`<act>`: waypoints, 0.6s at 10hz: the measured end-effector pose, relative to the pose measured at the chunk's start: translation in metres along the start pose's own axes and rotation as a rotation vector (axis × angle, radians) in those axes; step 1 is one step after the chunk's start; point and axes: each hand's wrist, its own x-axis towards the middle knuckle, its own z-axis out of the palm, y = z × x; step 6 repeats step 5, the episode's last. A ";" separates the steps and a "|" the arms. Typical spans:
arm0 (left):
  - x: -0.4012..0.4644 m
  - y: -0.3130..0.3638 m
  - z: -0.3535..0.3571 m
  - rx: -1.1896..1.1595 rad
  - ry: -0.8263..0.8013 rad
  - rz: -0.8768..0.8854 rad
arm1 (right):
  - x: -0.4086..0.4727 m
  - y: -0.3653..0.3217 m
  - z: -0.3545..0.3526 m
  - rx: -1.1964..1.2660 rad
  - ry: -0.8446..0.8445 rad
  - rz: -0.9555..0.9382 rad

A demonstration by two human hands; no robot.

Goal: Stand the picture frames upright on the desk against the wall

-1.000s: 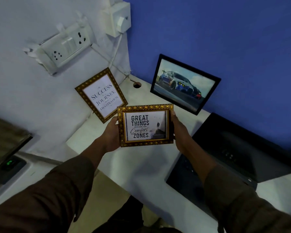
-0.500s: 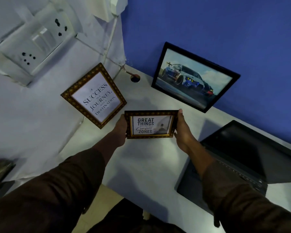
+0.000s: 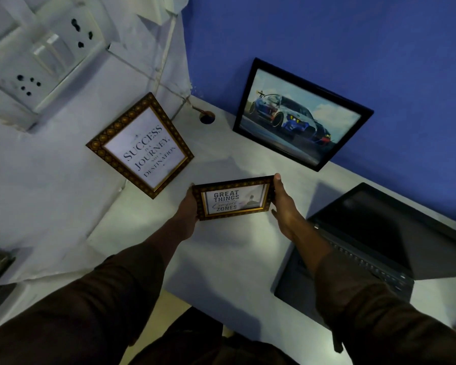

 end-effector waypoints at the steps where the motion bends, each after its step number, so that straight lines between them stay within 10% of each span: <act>1: -0.003 0.001 0.000 -0.002 0.058 0.016 | -0.003 -0.001 -0.002 -0.010 0.029 -0.017; 6: -0.097 -0.077 -0.012 0.004 0.167 0.129 | -0.082 0.072 -0.052 0.011 0.053 -0.093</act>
